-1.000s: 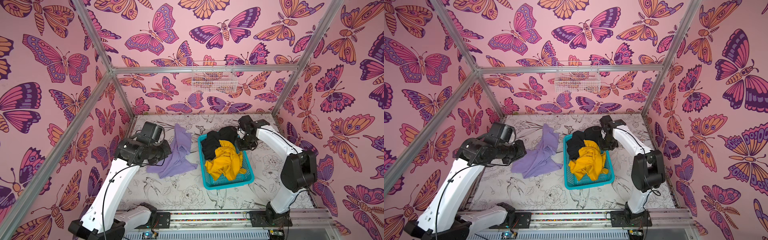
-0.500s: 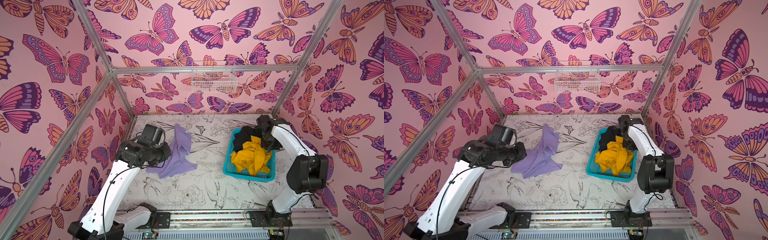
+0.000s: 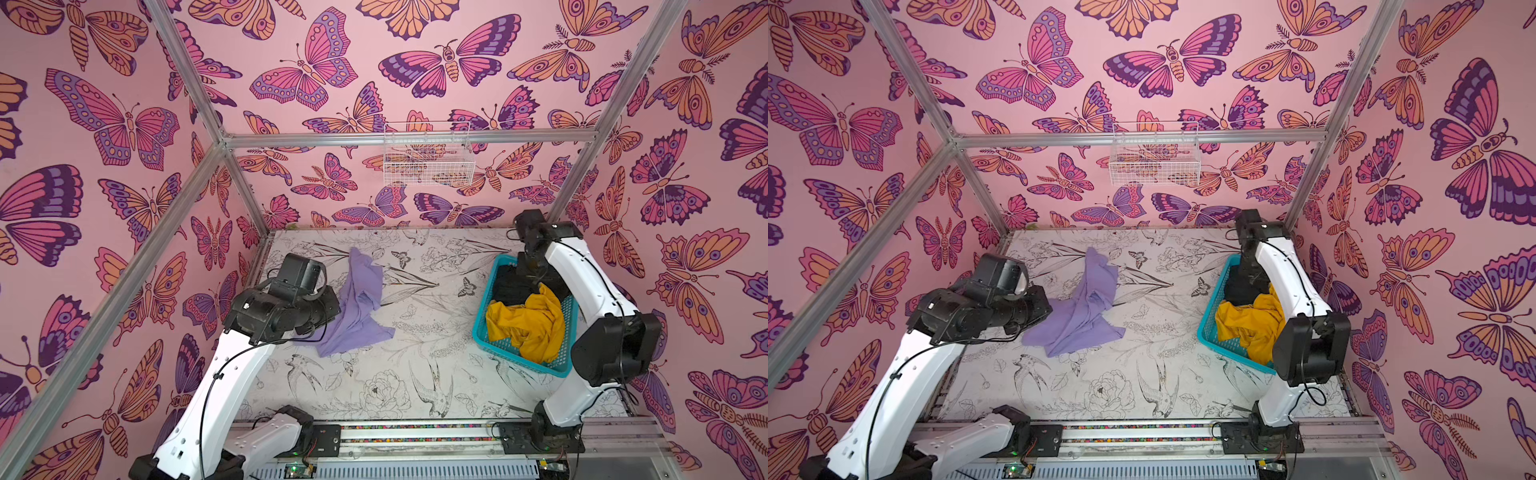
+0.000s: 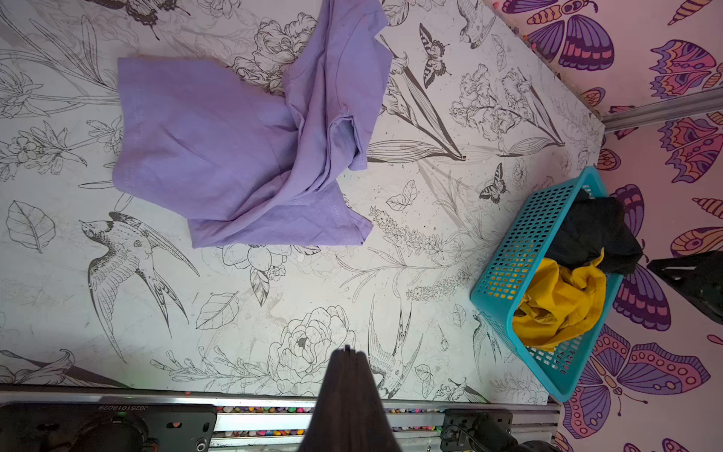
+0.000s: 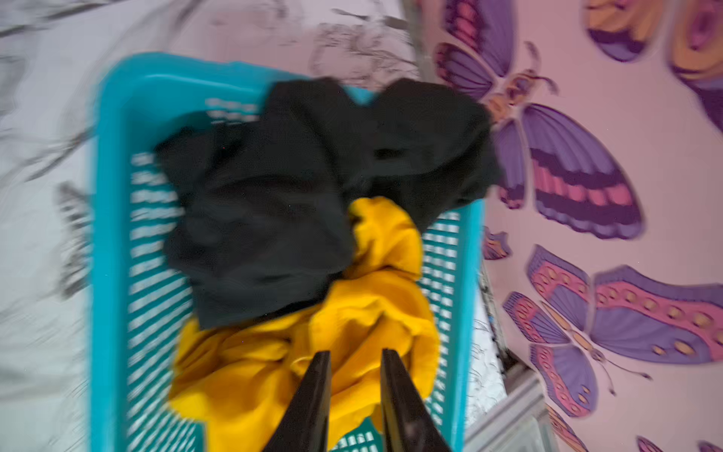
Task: Fold and stack t-shirts
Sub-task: Move the bin to the corner of the board.
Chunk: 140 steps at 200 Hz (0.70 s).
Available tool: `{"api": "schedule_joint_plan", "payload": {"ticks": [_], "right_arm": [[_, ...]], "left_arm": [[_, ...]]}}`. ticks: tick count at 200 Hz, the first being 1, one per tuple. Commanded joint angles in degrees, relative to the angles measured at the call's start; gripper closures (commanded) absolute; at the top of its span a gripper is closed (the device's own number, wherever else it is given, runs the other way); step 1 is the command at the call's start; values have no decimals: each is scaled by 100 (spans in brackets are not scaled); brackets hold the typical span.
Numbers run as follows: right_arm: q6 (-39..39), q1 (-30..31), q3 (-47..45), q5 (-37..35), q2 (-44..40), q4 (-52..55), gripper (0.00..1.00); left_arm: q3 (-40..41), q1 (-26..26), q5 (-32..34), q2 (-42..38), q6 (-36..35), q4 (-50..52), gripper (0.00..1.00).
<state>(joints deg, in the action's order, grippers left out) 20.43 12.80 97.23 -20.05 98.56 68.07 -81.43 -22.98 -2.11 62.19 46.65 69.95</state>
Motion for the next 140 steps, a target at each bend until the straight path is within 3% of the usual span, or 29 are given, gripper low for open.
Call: {"api": "schedule_joint_plan", "payload": {"ticks": [1,17,43,73,107,140], "right_arm": [[229,457,-151,2123,37,-370,97],[457,642,-529,2773,364,-759,100],[562,1031,-794,2558,822,-959,100],[694,1162,-1297,2987,1009,-1416,100],[726,1428,-1504,2154,786,-993,100],[788,1498,-2270,1191,-188,-400,100]], "left_arm": [[63,-68,-37,120,63,-178,100],[-16,-148,-16,160,63,-201,100],[-18,-189,40,75,33,-183,100],[74,-189,97,3,98,-146,100],[68,-189,62,64,107,-147,100],[70,-189,112,98,89,-151,100]]}}
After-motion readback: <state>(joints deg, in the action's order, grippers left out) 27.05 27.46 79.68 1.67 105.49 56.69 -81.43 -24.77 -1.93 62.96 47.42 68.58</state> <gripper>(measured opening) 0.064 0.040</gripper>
